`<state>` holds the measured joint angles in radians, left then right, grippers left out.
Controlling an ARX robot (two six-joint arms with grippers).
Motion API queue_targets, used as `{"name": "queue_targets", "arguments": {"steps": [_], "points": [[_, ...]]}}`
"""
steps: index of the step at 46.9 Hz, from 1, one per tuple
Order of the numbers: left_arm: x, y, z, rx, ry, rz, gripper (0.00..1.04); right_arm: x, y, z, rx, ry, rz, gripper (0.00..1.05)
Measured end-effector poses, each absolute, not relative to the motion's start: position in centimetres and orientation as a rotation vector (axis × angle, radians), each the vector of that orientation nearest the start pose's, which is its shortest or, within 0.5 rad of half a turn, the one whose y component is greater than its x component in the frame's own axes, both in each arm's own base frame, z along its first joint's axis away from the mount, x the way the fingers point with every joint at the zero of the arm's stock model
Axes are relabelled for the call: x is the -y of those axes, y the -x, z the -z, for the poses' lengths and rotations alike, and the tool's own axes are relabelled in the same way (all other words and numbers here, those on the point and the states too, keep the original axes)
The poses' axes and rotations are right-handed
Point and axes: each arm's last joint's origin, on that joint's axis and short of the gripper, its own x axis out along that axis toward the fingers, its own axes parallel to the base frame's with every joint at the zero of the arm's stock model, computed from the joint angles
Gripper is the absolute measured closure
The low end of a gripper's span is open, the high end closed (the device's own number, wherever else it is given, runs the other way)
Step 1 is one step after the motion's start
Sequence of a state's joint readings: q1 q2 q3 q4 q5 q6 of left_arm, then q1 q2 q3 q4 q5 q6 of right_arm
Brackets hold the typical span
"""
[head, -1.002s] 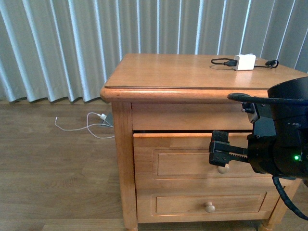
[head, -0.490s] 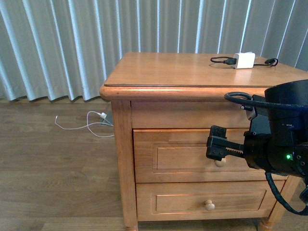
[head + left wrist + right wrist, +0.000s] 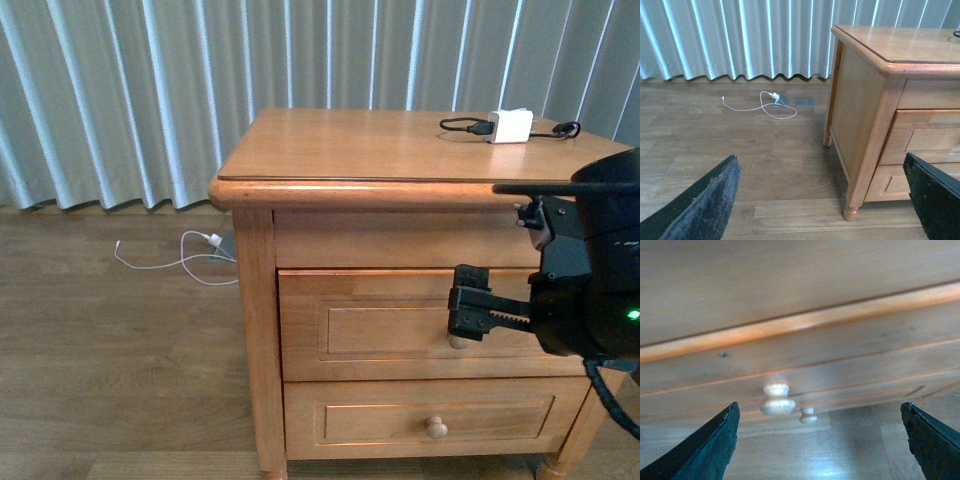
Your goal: Place pink marker in drawer with both arms
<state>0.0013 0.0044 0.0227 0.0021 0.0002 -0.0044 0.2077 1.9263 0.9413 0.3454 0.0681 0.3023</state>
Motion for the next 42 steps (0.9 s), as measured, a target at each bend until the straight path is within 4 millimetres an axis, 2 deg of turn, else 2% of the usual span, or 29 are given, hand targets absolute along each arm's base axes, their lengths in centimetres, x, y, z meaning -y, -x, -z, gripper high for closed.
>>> {"name": "queue_targets", "arguments": {"steps": [7,18,26,34,40,42], "points": [[0.0,-9.7,-17.1,0.02,0.004,-0.001,0.06,-6.7,-34.3,-14.0,-0.681,-0.2,-0.06,0.09],[0.0,-9.7,-17.1,0.02,0.004,-0.001,0.06,-5.1,-27.1,-17.3,-0.717,-0.168,-0.123,0.09],[0.0,-9.7,-17.1,0.02,0.004,-0.001,0.06,-4.1,-22.1,-19.9,-0.628,-0.119,-0.14,0.09],[0.0,-9.7,-17.1,0.02,0.004,-0.001,0.06,-3.1,-16.8,-20.7,-0.547,-0.094,-0.148,0.09],[0.0,-9.7,-17.1,0.02,0.004,-0.001,0.06,-2.0,-14.0,-21.3,-0.444,-0.128,-0.131,0.09],[0.0,-9.7,-17.1,0.02,0.004,-0.001,0.06,-1.8,-13.7,-21.6,-0.418,-0.133,-0.123,0.09]]}}
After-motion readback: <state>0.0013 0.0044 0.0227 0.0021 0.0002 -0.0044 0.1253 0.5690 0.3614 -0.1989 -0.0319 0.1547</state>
